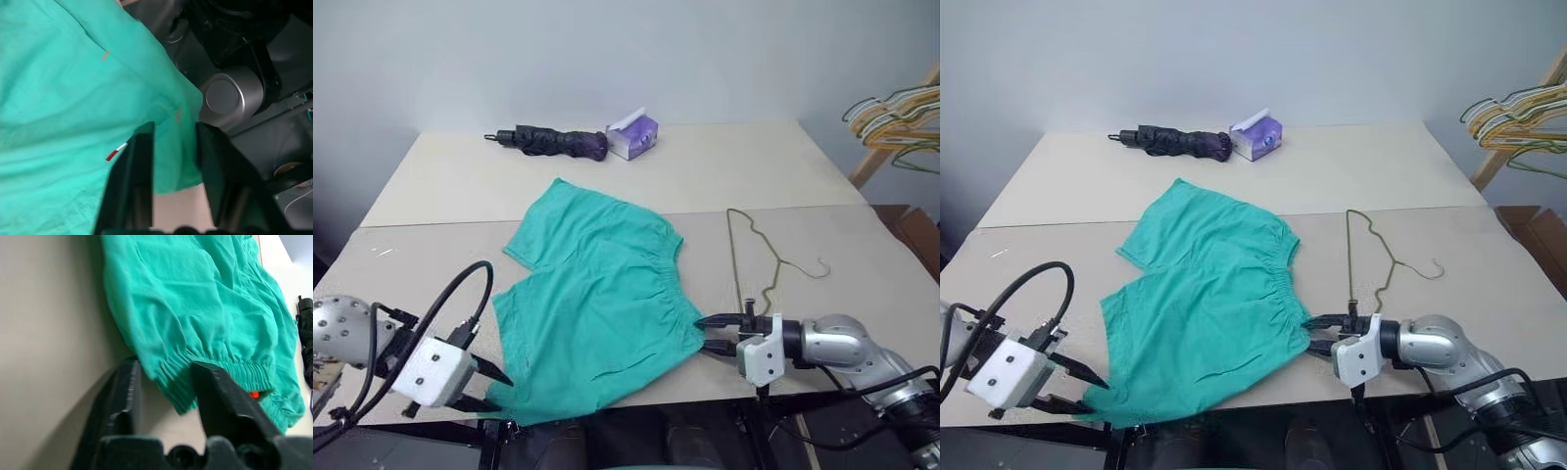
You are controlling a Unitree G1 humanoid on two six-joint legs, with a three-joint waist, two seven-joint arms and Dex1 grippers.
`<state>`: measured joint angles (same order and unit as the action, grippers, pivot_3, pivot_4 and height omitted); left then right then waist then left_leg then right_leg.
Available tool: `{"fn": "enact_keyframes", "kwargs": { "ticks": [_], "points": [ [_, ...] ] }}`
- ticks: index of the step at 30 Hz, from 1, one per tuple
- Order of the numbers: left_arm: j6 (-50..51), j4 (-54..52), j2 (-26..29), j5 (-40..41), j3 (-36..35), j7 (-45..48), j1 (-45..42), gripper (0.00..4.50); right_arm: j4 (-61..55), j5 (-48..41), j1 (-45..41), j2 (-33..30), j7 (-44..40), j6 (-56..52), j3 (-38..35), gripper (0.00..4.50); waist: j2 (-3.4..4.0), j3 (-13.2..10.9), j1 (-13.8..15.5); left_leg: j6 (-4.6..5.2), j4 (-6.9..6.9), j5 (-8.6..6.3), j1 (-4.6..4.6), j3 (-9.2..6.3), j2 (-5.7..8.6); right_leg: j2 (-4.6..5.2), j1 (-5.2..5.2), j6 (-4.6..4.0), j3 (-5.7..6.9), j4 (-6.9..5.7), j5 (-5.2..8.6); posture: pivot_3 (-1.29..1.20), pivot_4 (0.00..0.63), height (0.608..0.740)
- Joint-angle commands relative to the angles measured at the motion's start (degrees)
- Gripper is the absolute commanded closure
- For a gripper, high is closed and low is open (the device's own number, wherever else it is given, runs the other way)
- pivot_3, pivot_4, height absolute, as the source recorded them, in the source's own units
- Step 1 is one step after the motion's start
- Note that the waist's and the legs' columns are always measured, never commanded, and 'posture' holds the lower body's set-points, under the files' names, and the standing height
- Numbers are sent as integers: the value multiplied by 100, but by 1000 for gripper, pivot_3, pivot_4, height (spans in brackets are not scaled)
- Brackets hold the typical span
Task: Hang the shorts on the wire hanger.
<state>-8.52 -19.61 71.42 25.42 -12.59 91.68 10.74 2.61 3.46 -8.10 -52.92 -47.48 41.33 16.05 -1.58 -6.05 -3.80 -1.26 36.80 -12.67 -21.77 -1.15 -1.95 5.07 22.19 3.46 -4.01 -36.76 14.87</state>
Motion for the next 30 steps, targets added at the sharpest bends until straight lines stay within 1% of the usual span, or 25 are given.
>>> {"fn": "enact_keyframes", "kwargs": {
  "ticks": [1, 3, 5, 7, 10, 13, 17, 20, 23, 27, 30],
  "points": [
    [320, 165, 266, 608, -264, 82, -373, 1818, -291, -577, 130, -320, -263, -247, -422, 1368, -1, 0, 9, 0, 0, 0, 0, 0, 0, 1, 0, 1, 0, 0, 1, -27, 102, 740],
    [450, 332, 420, 831, -300, 82, -598, 1199, -430, -902, 321, -471, -404, -572, -597, 672, -3, -1, 25, 0, 0, -1, -5, -3, 0, 0, 2, 4, 2, 1, 2, -22, 100, 740],
    [645, 552, 446, 991, -292, 82, -969, 591, -588, -1288, 519, -540, -450, -1100, -845, 22, -2, -2, 41, 5, 0, -4, -5, -2, 1, 1, 2, 6, 2, 2, 4, -18, 98, 740],
    [1059, 806, 375, 1163, -186, -22, -1600, 20, -799, -1791, 671, -574, -419, -1980, -1165, 0, -4, -3, 51, 6, 0, -4, -5, -2, 0, -1, 3, 7, 2, 2, 4, -18, 98, 740],
    [1738, 923, -5, 1399, 92, -512, -2456, 20, -1208, -2427, 730, -599, -50, -3901, -1617, 0, -1, -4, 68, 5, 2, -4, -6, -2, 1, -1, 2, 8, 3, -1, 4, -24, 93, 740],
    [2433, 780, -574, 1585, 346, -1190, -3079, 20, -1581, -2782, 685, -576, 424, -5651, -1924, 0, 1, -2, 115, 5, 4, -4, -6, -3, 1, -1, 1, 9, 2, -2, 2, -37, 91, 740],
    [3201, 608, -1169, 1732, 699, -1682, -3660, 20, -2039, -3032, 523, -443, 1049, -7530, -2086, 0, -1, -2, 135, 5, 6, -4, -23, -11, 2, -3, 9, 9, 5, 0, 2, -42, 92, 740],
    [3379, 573, -1523, 1559, 974, -1807, -3948, 20, -2151, -3094, 210, -265, 1529, -8761, -2085, 0, -1, -2, 119, 5, 8, -4, -29, -10, 4, -2, 12, 10, 5, 6, 2, -46, 92, 740],
    [3444, 607, -1756, 1419, 1158, -1821, -4134, 20, -2073, -3077, -137, -32, 1916, -9815, -2081, 0, -1, -2, 117, 5, 7, -4, -27, -11, 4, -4, 13, 10, 4, 5, 2, -51, 90, 740],
    [3428, 629, -1945, 1318, 1223, -1790, -4225, 20, -1957, -2899, -424, 213, 2275, -10640, -2067, 0, -1, -3, 122, 5, 7, -4, -29, -12, 4, -4, 13, 10, 4, 7, 2, -53, 89, 740],
    [3395, 690, -2047, 1217, 1239, -1765, -4279, 0, -1804, -2913, -651, 359, 2361, -11224, -1978, 564, -2, -3, 121, 5, 7, -4, -34, -12, 5, -4, 15, 10, 4, 10, 2, -54, 88, 740]
  ]
}}
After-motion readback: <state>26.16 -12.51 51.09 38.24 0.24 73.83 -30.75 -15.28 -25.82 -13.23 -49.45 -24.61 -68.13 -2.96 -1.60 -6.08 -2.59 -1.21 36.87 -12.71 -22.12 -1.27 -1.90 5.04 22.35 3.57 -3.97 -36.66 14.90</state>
